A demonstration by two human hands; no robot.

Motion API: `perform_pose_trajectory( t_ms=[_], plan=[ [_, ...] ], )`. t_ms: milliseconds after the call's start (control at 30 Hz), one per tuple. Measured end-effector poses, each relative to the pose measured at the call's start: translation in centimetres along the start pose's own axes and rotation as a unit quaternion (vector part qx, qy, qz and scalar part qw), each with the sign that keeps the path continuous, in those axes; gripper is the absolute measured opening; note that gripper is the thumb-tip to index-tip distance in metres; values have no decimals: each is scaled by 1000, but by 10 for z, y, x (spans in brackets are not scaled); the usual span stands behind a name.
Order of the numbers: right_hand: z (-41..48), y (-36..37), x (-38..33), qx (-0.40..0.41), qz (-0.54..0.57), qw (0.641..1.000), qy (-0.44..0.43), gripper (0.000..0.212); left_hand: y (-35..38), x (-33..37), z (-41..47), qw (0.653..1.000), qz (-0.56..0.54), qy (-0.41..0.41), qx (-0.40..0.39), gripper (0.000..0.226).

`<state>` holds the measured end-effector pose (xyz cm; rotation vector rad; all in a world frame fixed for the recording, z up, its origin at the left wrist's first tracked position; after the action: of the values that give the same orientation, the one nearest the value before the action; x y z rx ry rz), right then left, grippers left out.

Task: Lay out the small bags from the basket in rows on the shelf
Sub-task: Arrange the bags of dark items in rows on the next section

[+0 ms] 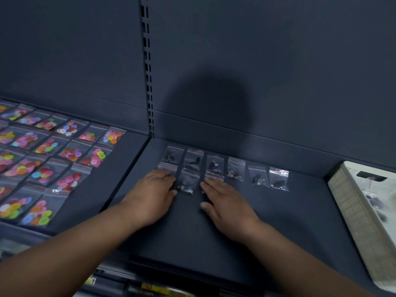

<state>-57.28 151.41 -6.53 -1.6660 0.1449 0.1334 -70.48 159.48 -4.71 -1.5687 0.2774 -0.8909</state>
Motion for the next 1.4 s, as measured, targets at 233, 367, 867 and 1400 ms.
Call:
perform_pose_trajectory(
  t_ms=[233, 367, 867, 1400],
  plan=[
    [-2, -10, -1, 39, 34, 999, 4, 81, -12, 13, 3, 999, 39, 22, 30, 51],
    [-9, -37, 8, 116, 31, 993, 21, 75, -20, 41, 15, 997, 44, 57, 36, 54],
    [-151, -137, 165, 263, -12, 949, 175, 55, 11, 267, 67, 961, 42, 272, 34, 54],
    [-216, -89, 350, 15, 31, 933, 359, 68, 93, 395, 78, 951, 59, 296, -59, 57]
  ],
)
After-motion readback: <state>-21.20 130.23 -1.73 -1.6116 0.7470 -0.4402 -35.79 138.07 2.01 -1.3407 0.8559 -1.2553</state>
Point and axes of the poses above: each hand's wrist, its own z-axis towards the middle knuckle, its own y-axis out of the palm, x = y × z, the point moved 8 cm from there along z, towards the middle knuckle, and after that the axes turned 2 degrees about x, right-handed, at the moved point
